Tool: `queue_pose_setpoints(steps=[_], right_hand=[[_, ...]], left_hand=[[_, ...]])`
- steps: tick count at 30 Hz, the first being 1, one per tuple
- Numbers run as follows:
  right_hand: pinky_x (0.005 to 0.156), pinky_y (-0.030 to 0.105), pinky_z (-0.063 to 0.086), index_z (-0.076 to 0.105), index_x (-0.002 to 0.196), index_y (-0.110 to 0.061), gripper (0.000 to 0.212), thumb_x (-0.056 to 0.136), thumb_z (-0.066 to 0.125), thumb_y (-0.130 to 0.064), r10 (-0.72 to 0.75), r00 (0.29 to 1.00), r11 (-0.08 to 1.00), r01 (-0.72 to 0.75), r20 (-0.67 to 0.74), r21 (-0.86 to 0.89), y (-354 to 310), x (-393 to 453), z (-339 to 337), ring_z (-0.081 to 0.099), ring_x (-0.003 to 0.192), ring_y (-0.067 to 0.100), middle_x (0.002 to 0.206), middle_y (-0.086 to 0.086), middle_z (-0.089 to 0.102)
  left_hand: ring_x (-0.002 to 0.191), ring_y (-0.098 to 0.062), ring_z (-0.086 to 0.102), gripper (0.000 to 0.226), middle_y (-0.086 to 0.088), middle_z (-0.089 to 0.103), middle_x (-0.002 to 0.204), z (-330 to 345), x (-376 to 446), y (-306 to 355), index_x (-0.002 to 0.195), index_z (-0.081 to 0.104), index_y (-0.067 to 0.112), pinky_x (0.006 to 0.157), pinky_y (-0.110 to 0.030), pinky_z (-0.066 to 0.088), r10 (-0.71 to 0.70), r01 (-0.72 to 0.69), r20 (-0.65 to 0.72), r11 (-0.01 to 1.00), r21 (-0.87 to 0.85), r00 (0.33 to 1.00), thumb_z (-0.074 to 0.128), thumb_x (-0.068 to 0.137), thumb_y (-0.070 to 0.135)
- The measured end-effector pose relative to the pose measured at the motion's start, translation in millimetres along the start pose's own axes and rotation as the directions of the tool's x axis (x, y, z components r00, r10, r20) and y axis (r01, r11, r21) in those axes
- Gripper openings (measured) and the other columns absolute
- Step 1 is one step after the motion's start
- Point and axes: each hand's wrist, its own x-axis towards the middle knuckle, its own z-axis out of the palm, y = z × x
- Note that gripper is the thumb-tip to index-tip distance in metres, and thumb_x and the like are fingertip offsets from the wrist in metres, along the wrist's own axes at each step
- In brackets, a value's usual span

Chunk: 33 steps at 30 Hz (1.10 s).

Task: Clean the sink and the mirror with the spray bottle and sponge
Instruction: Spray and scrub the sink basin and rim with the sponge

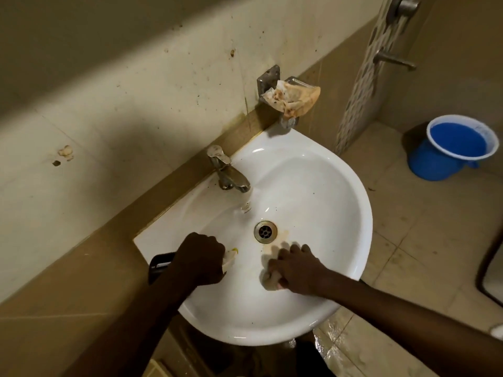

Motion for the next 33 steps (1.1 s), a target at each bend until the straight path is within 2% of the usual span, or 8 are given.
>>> queue_pose_setpoints(steps=[7,12,14,17,26,28,31,33], right_hand=[[0.061,0.035,0.041,0.066,0.087,-0.019,0.031,0.061,0.081,-0.025,0.391,0.86,0.905,-0.425,-0.327,-0.036,29.1,62.8,-0.5,0.057,0.068,0.031,0.08,0.01,0.061],[0.061,0.038,0.04,0.062,0.093,-0.015,0.021,0.072,0.064,-0.013,0.47,0.707,0.858,-0.507,-0.529,0.085,65.3,99.3,-20.5,0.054,0.07,0.033,0.088,0.015,0.059],[0.068,0.04,0.043,0.06,0.103,-0.018,0.028,0.076,0.063,-0.016,0.324,0.833,0.939,-0.341,-0.448,0.046,61.9,108.3,-14.2,0.055,0.082,0.036,0.102,0.016,0.058],[0.09,0.045,0.043,0.046,0.131,-0.023,0.045,0.087,0.053,-0.032,0.01,0.993,1.0,-0.008,-0.117,0.018,55.7,91.1,-1.3,0.045,0.115,0.038,0.131,0.012,0.043],[0.084,0.042,0.043,0.06,0.113,-0.027,0.029,0.09,0.045,-0.039,-0.239,0.968,0.971,0.236,-0.077,-0.047,40.5,-3.3,-19.3,0.054,0.101,0.035,0.112,0.01,0.058],[0.083,0.044,0.045,0.054,0.122,-0.029,0.035,0.089,0.046,-0.038,-0.07,0.992,0.997,0.073,-0.108,0.027,3.8,16.1,-1.0,0.053,0.102,0.038,0.115,0.012,0.056],[0.087,0.046,0.044,0.039,0.134,-0.034,0.04,0.094,0.044,-0.034,0.179,0.983,0.972,-0.169,-0.048,0.165,-24.9,44.9,6.1,0.043,0.114,0.039,0.13,0.012,0.043],[0.094,0.047,0.039,0.045,0.131,-0.031,0.039,0.092,0.047,-0.035,-0.079,0.996,0.985,0.07,0.051,0.155,-8.5,40.7,-5.6,0.041,0.118,0.037,0.134,0.009,0.042]], left_hand=[[0.027,-0.015,0.042,0.058,0.005,0.043,0.032,7.5,8.2,-4.4,0.04,0.049,0.018,0.044,-0.019,0.027,0.052,-0.051,-0.081,0.999,0.018,0.995,0.025,0.087,0.042],[0.053,-0.019,0.061,0.034,0.002,0.063,0.057,2.6,-6.7,-12.7,0.07,0.065,0.018,0.063,-0.024,0.044,0.034,-0.034,0.054,0.999,-0.018,0.998,0.049,0.072,0.048],[0.07,-0.02,0.065,0.041,0.0,0.068,0.073,9.2,-7.9,-15.1,0.085,0.065,0.019,0.075,-0.028,0.045,-0.002,0.004,0.068,1.0,-0.019,0.998,0.039,0.08,0.05],[0.044,-0.015,0.058,0.045,0.005,0.059,0.047,7.8,-10.0,-14.5,0.061,0.067,0.02,0.058,-0.023,0.048,0.028,-0.025,0.141,0.999,-0.025,0.99,0.038,0.073,0.053],[0.042,-0.015,0.056,0.037,0.005,0.056,0.046,-3.4,-6.6,-18.3,0.058,0.064,0.022,0.053,-0.027,0.055,0.147,-0.138,0.17,0.988,-0.063,0.974,0.041,0.064,0.05],[0.037,-0.013,0.052,0.034,0.006,0.051,0.041,-1.5,-6.2,-19.1,0.052,0.062,0.022,0.048,-0.024,0.052,0.131,-0.123,0.125,0.99,-0.068,0.983,0.043,0.063,0.049],[0.052,-0.013,0.06,0.029,0.006,0.06,0.054,-6.1,-7.0,-12.1,0.066,0.068,0.022,0.063,-0.026,0.051,0.145,-0.137,0.19,0.989,-0.055,0.971,0.056,0.067,0.048],[0.077,-0.017,0.064,0.033,0.001,0.068,0.079,-6.4,-8.9,-9.5,0.089,0.07,0.02,0.083,-0.031,0.046,0.181,-0.169,0.24,0.983,-0.071,0.954,0.056,0.078,0.048]])
